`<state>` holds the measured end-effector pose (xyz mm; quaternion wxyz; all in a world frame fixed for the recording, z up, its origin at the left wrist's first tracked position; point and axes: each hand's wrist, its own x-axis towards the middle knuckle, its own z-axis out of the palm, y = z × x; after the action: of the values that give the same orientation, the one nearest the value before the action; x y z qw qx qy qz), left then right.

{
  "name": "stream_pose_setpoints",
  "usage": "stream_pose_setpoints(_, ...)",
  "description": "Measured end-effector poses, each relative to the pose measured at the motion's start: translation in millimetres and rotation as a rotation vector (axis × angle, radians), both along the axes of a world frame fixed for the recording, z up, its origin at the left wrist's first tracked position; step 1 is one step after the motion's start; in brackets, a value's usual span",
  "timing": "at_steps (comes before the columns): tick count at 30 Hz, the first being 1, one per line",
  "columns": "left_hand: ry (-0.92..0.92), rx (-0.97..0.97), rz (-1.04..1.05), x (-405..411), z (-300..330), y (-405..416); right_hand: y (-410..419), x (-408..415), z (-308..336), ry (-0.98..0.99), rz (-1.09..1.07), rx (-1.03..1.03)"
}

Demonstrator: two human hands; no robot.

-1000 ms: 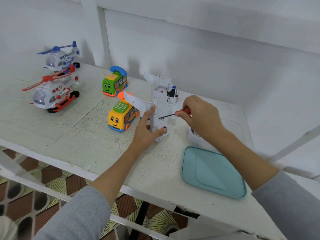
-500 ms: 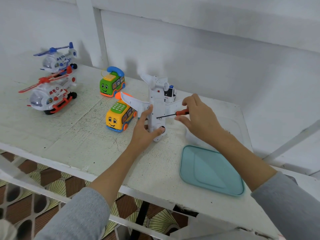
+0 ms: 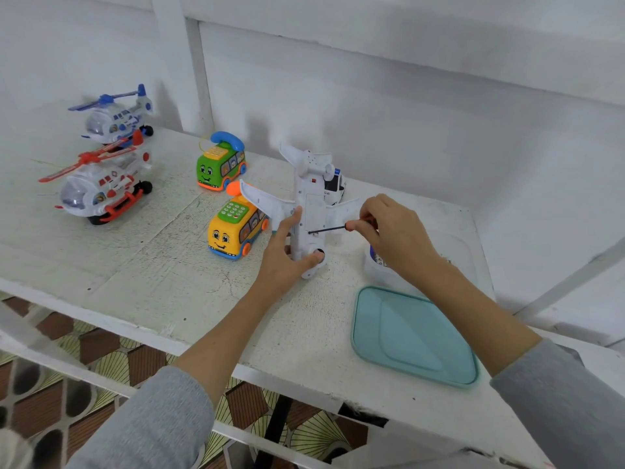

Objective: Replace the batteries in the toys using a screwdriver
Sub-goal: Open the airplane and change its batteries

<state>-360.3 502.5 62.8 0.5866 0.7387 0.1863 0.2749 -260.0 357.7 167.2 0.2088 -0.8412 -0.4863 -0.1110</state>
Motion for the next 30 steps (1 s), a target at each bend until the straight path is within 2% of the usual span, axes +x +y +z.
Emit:
stream_pose_setpoints(4, 0.006, -0.008, -0.003, -0.2, -0.2, -0.5, 0.2, -4.1, 1.6, 0.005, 0.113, 0.034)
stream_pose_setpoints(8, 0.011, -0.004, -0.001, 0.1, -0.3, -0.5, 2.3, -1.8, 2.7, 0.018, -0.02, 0.009)
stream_pose_setpoints(12, 0.023, 0.0, 0.002, 1.2, -0.2, -0.7, -1.6, -5.1, 4.5, 0.024, 0.142, 0.048)
stream_pose_setpoints(17, 0.01, 0.004, -0.009, 0.9, -1.6, 0.1, 5.9, -3.5, 3.3, -0.053, -0.077, -0.007)
stream_pose_setpoints(21, 0.007, 0.002, 0.001, 1.7, -0.9, -0.5, 4.9, -3.9, 6.1, 0.041, 0.12, 0.077)
stream_pose_setpoints(26, 0.007, 0.008, -0.003, 1.5, -3.3, 0.9, 5.9, -1.8, 3.6, -0.074, -0.12, -0.04)
stream_pose_setpoints(29, 0.022, 0.005, -0.001, 1.8, -1.7, 0.1, 1.8, 0.5, 2.4, 0.029, 0.063, 0.061)
stream_pose_setpoints(30, 0.022, 0.003, -0.001, 1.9, -1.5, 0.0, 0.9, 0.5, 2.0, 0.011, 0.104, 0.065)
